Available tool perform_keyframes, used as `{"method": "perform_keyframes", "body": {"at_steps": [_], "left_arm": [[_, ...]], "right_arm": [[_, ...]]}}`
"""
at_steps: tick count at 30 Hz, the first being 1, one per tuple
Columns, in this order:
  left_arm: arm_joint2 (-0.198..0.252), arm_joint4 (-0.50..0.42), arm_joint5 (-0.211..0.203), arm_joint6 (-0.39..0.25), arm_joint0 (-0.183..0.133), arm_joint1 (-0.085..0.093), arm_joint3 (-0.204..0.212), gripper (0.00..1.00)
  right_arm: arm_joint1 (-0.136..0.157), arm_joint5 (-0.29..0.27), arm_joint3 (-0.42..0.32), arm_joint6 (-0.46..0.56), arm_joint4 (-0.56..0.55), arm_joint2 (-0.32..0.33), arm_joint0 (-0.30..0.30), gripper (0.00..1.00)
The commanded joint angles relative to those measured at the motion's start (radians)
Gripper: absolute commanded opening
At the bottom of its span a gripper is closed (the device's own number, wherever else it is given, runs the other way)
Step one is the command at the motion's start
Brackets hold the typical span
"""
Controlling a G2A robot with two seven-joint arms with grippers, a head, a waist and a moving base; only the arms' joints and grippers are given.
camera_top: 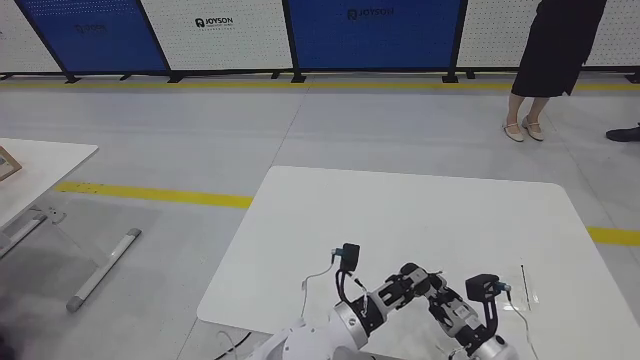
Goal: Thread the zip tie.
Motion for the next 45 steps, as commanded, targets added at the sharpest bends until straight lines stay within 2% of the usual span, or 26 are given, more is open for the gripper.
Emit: {"method": "perform_keyframes", "body": {"at_steps": [1, 7, 15, 16, 17, 18, 21, 27, 38, 45], "left_arm": [[-0.001, 0.004, -0.005, -0.005, 0.008, 0.002, -0.008, 0.0], [-0.006, 0.014, -0.019, -0.011, 0.027, 0.006, -0.027, 0.0], [-0.013, 0.021, -0.025, -0.01, 0.037, 0.01, -0.038, 0.0], [-0.014, 0.021, -0.018, -0.005, 0.036, 0.009, -0.036, 0.0], [-0.016, 0.015, -0.005, 0.001, 0.031, 0.008, -0.032, 0.0], [-0.019, 0.004, 0.008, 0.009, 0.025, 0.007, -0.026, 0.0], [-0.033, -0.043, 0.039, 0.044, -0.005, 0.0, -0.003, 0.0], [-0.065, -0.112, 0.067, 0.091, -0.045, -0.008, 0.041, 0.0], [-0.123, -0.209, 0.092, 0.118, -0.074, -0.014, 0.125, 0.0], [-0.143, -0.259, 0.105, 0.131, -0.097, -0.02, 0.191, 0.0]], "right_arm": [[0.0, 0.001, 0.001, 0.0, -0.002, -0.002, 0.001, 0.0], [-0.001, 0.006, 0.005, 0.001, -0.006, -0.008, 0.008, 0.0], [-0.001, 0.008, 0.008, 0.004, -0.003, -0.014, 0.014, 0.0], [-0.002, 0.006, 0.007, 0.001, 0.002, -0.014, 0.014, 0.15], [-0.001, 0.002, 0.005, -0.002, 0.011, -0.012, 0.013, 0.47], [-0.001, -0.002, 0.001, -0.007, 0.02, -0.007, 0.01, 1.0], [0.003, -0.014, -0.022, -0.03, 0.049, 0.02, -0.012, 1.0], [0.022, -0.014, -0.097, -0.1, 0.119, 0.089, -0.091, 1.0], [0.078, -0.014, -0.185, -0.296, 0.294, 0.217, -0.225, 1.0], [0.112, -0.014, -0.188, -0.386, 0.428, 0.288, -0.281, 1.0]]}}
